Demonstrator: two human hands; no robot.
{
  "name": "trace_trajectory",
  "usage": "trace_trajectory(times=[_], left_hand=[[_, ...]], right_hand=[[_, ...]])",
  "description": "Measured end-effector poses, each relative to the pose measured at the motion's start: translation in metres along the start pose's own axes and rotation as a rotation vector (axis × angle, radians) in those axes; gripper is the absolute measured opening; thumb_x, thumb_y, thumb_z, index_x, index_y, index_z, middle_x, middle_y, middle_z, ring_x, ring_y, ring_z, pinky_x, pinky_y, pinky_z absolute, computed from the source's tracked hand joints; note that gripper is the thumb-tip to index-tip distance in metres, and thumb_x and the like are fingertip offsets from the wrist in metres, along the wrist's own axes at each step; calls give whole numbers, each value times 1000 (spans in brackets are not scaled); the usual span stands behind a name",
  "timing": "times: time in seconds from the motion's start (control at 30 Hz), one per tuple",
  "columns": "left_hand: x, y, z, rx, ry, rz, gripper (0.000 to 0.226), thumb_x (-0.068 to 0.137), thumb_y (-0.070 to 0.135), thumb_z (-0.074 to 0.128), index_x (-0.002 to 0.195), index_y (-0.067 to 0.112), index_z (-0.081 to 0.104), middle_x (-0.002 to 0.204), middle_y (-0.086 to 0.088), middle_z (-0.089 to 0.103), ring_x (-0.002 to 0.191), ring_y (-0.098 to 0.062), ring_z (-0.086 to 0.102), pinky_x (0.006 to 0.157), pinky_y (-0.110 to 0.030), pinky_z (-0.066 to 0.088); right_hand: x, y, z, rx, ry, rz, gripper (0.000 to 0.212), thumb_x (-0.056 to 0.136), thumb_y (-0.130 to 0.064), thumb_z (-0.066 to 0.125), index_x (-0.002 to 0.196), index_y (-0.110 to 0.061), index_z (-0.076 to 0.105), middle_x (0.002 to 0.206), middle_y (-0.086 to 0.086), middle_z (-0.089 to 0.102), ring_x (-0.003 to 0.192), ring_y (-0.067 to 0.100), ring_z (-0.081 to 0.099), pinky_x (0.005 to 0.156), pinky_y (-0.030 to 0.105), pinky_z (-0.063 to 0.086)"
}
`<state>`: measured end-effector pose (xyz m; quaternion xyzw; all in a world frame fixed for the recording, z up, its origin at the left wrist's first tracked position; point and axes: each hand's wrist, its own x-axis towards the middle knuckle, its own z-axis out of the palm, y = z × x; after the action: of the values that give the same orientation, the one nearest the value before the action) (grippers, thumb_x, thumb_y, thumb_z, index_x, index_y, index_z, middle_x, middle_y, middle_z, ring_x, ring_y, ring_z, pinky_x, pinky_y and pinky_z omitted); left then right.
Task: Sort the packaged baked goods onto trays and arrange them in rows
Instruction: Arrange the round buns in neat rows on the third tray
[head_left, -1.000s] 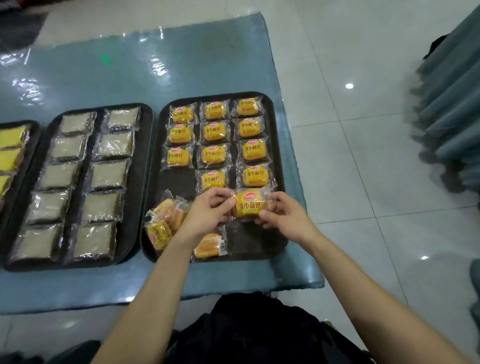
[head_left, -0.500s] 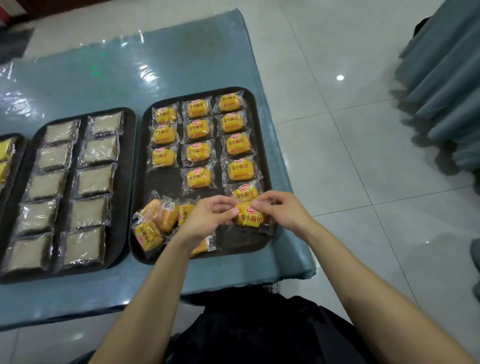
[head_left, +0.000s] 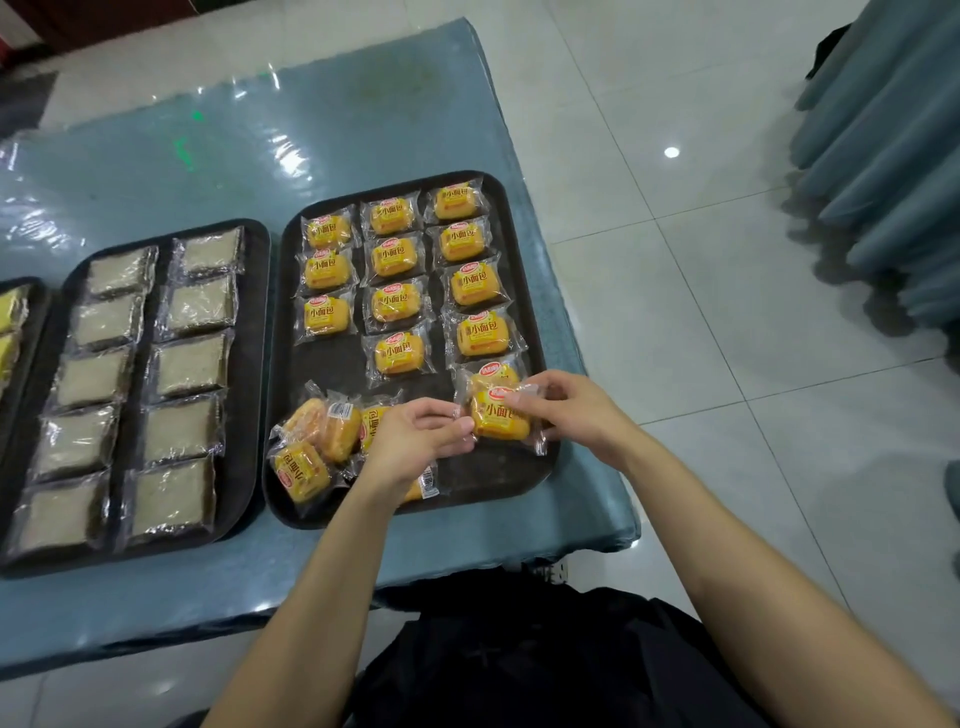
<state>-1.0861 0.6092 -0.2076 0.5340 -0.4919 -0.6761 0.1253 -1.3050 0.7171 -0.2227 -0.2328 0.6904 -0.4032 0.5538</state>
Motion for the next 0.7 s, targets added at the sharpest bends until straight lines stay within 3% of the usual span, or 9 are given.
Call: trace_trajectory(times=[0.1,0.2,0.27,0.33,0.4,0.5,0.57,0.7], left_hand=[[-1,-6,-3,-36,51,7,34,85,5,92,112,-3,73,98,-20,82,94,-40,82,89,-44,68],[-3,-13,-3,51,22,-10,41,83,3,92,117,-3,68,105,-25,80,91,-37,83,90,-49,67],[-4,-17,-1,230,45,4,46,84,9,94,120,3,65,100,-18,81,86,-30,83,84,-49,69],[-4,-20,2,523,113,40,55,84,26,96,122,20,58,93,-2,81,81,-21,80,76,-45,66],[-6,-22,8,763,160,80,65,85,37,94,131,30,48,90,7,77,82,-15,76,70,-39,59],[-6,-29,18,926,196,128,76,89,37,91,144,27,41,88,9,75,88,-14,73,73,-40,59],[-5,-35,22,999,187,161,79,87,37,92,145,27,40,85,9,75,86,-16,75,83,-48,64],[-5,-37,24,1163,160,211,76,87,42,91,142,28,41,88,5,77,88,-23,76,81,-50,65]], right_hand=[[-6,1,-5,24,-85,13,49,84,-17,94,125,-9,69,115,15,79,98,28,81,89,43,68],[-7,11,1,-126,10,0,44,82,-15,96,118,-11,72,108,10,80,95,27,81,89,48,67],[-6,21,7,-227,64,-30,38,83,-18,96,113,-15,72,102,5,81,90,24,81,86,51,67],[-10,26,12,-445,85,-80,36,88,-24,92,116,-18,71,97,-1,81,85,16,78,83,45,66],[-18,26,17,-595,107,-118,57,93,-30,87,142,-23,60,96,-7,76,82,9,71,76,31,59],[-27,27,23,-734,91,-206,96,92,-31,87,167,-28,27,94,-10,67,83,10,65,74,28,52],[-26,30,27,-799,93,-250,90,93,-25,85,163,-29,31,89,-12,62,81,11,63,71,29,50],[-25,30,34,-922,140,-249,60,93,-23,81,142,-23,46,101,1,70,95,26,71,77,43,60]])
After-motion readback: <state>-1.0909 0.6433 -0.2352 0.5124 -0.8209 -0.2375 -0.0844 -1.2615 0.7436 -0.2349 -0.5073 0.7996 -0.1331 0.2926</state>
